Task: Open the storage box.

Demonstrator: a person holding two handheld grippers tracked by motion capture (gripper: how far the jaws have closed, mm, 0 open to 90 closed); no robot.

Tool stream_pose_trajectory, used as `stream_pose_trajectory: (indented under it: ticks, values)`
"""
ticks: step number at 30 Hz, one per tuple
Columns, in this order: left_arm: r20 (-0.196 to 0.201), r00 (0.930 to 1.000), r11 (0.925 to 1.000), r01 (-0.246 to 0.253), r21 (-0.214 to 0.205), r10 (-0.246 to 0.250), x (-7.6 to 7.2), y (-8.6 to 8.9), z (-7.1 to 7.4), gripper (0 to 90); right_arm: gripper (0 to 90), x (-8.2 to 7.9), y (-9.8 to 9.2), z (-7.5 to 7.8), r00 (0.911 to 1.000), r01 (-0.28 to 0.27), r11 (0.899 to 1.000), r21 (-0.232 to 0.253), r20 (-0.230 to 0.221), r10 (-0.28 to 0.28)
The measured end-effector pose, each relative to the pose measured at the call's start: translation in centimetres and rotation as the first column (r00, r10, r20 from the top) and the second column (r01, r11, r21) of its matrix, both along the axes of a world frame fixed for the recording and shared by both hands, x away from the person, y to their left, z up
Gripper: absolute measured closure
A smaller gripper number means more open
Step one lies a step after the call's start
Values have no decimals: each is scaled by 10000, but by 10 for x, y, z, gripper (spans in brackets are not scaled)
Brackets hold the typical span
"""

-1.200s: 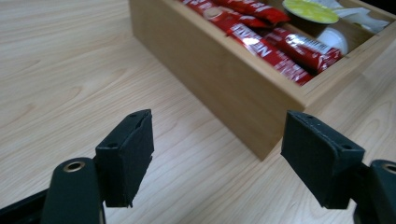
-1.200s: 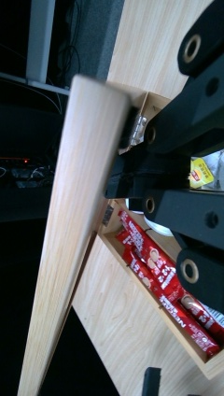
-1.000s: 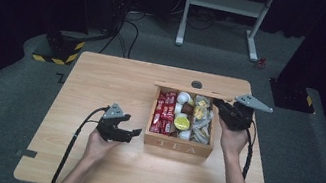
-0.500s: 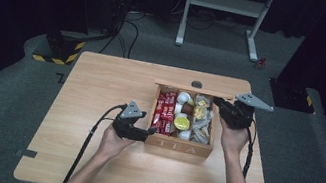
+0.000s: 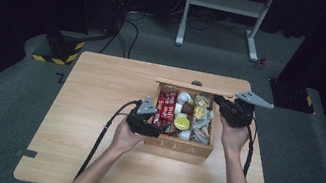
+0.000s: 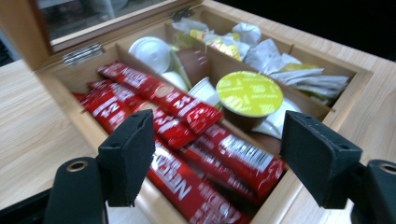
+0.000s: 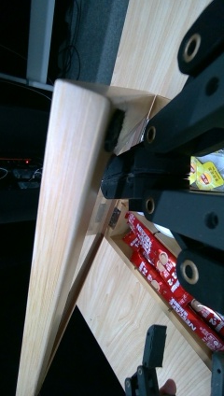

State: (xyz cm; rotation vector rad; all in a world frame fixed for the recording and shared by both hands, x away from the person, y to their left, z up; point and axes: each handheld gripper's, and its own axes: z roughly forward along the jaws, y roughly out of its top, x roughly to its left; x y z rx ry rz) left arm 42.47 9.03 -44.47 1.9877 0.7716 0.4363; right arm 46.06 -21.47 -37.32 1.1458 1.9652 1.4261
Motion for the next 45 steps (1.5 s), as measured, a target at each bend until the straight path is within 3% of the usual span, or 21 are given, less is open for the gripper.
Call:
stream_pose_trajectory:
  ticks: [8, 17, 26, 33, 37, 45]
  values:
    - [-114, 9994, 9984, 346, 449, -342, 8, -21, 0, 243, 892, 1, 0, 1, 10000, 37, 10000, 3, 12, -37]
    - [-289, 9981, 9972, 556, 501, -542, 15, -39, 3, 237, 890, 3, 0, 2, 10000, 23, 10000, 8, -4, -23]
    - [-474, 9950, 9915, 924, 920, -883, 23, -61, 6, 236, 882, 4, 0, 3, 10000, -1, 10000, 20, -48, 1]
    - [-604, 9944, 9887, 937, 1169, -871, 28, -73, 6, 236, 880, 5, -1, 3, 10000, -60, 10000, 55, -34, 60]
    - [-418, 9949, 9832, 967, 1548, -913, 28, -82, 7, 240, 880, 5, -1, 3, 10000, -54, 10000, 60, -24, 54]
    - [-704, 9947, 9764, 881, 1971, -755, 32, -88, 0, 247, 878, 5, -1, 3, 10000, -52, 10000, 59, -2, 52]
